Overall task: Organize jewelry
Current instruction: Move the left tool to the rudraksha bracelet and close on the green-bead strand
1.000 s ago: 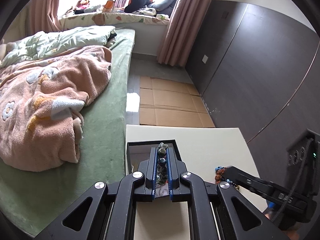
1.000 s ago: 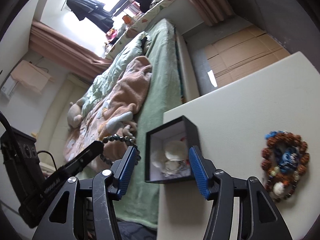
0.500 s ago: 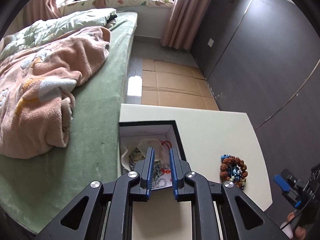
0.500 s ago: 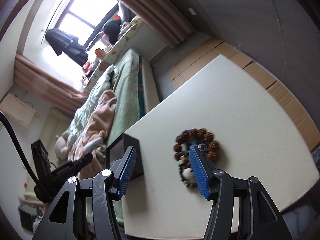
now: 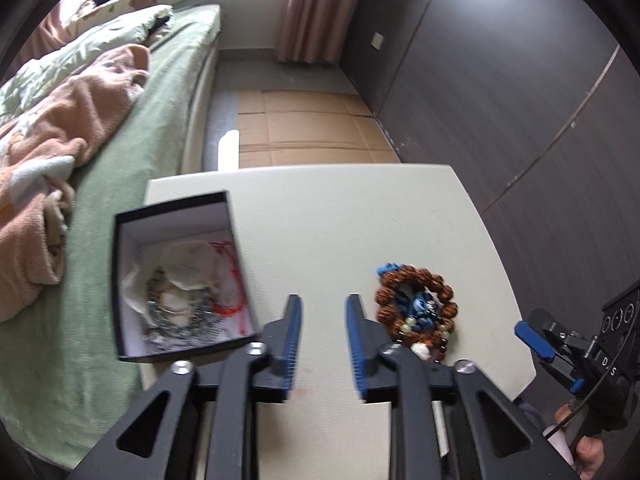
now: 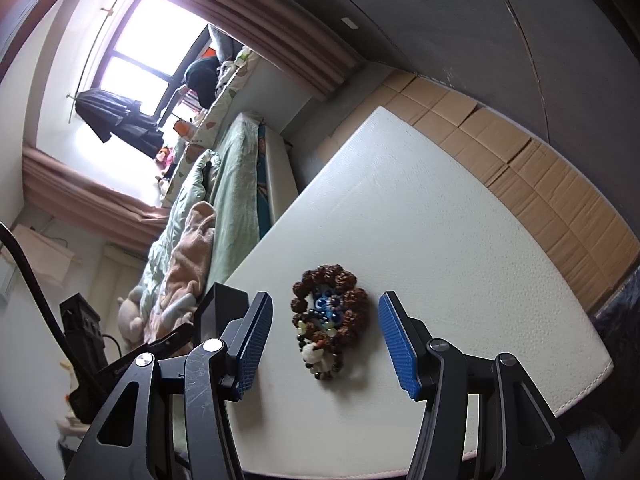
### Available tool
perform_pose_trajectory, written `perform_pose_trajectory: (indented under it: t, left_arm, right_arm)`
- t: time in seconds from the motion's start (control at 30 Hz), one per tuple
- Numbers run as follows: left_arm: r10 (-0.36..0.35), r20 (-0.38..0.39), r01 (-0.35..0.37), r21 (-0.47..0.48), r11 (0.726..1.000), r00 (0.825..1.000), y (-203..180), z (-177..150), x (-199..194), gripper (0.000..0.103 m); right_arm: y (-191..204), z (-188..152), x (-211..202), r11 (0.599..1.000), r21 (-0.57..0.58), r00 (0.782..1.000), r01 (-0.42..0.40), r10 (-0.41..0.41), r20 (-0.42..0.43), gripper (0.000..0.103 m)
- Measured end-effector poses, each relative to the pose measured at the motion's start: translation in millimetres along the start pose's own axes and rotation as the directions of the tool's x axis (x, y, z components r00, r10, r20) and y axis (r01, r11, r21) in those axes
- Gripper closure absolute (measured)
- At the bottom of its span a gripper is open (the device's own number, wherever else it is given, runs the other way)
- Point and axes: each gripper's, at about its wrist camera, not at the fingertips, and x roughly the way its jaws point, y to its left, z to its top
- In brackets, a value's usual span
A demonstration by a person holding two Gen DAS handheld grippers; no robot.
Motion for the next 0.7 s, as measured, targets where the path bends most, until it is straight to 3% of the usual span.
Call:
perform_pose_trajectory:
  t: [0.03, 0.07, 0.4, 0.57, 0.7]
  left_arm:
    - [-0.007, -0.006, 0.007, 0.009, 1.0, 1.0, -8, -2, 4, 0.055]
    - [-0.011, -0.005, 0.011, 0.014, 1.0, 1.0, -12, -4, 6, 0.053]
    - [-0.014, -0.068, 0.018, 0.062, 0.998, 0.998, -54, -17, 39, 0.053]
    - [-0.015, -0.101, 0.024, 0.095, 0.995, 0.995, -74, -24, 55, 0.037]
    - [0.022, -0.105, -0.009, 0.118, 0.993, 0.994, -83, -29, 68, 0.037]
  right_arm:
    - [-4, 0, 1, 1.0, 0.005, 1.0, 0.0, 0.0, -0.004, 0.047]
    - [-7, 0, 1, 1.0, 0.011, 1.0, 0.0, 0.0, -0.008, 0.047]
    - [-26, 1, 0, 0.999, 0.037, 1.0, -0.009, 0.01, -0.02, 0.047]
    - [-31, 1, 0, 0.999, 0.05, 1.0, -0.002, 0.003, -0.015, 0.047]
    - [-37, 3, -3, 0.998, 0.065, 1.0, -0.001, 0.002, -0.008, 0.047]
